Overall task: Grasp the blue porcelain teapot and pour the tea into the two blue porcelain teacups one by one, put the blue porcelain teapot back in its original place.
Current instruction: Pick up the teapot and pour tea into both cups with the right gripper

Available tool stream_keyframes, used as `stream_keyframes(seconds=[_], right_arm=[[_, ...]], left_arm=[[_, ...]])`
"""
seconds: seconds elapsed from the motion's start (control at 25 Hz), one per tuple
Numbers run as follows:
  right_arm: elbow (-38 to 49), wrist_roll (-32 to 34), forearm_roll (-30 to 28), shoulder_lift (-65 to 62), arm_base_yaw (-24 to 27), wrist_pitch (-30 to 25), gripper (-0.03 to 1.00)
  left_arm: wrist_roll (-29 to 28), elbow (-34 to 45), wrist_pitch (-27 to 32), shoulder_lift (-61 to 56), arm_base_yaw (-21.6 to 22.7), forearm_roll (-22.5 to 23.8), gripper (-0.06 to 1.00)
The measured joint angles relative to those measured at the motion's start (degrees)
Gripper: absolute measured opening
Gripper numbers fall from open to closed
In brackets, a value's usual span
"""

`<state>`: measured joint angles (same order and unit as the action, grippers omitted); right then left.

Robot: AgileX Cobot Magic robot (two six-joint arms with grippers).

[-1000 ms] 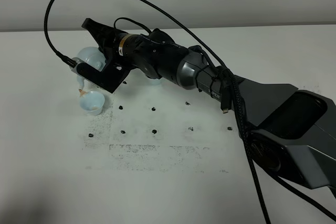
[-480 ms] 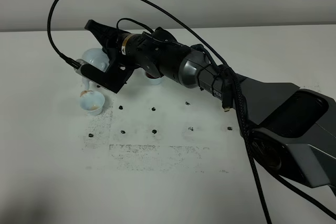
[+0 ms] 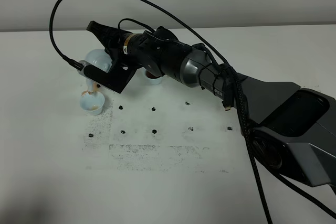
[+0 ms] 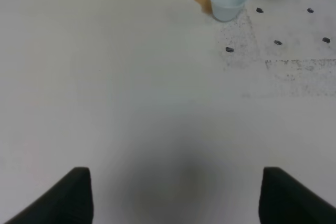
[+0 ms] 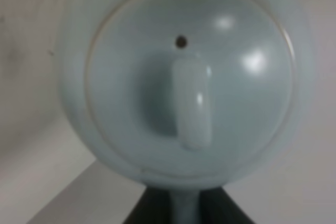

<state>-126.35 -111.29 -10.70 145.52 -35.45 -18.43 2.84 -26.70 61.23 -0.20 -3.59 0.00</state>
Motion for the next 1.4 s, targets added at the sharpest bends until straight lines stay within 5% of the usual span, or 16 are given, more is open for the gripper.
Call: stream_keyframes(seconds=[0.36, 1.4], right_arm=[[0.00, -2.39, 0.05, 0.00, 0.04, 7.27, 0.09], [0.00, -2.73, 1.33, 0.00, 0.04, 7.19, 0.09]], left_arm=[[-0.04, 0.00, 0.00, 0.00, 0.00, 0.00, 0.66], [-0.04, 0.00, 0.00, 0.00, 0.00, 0.00, 0.66]])
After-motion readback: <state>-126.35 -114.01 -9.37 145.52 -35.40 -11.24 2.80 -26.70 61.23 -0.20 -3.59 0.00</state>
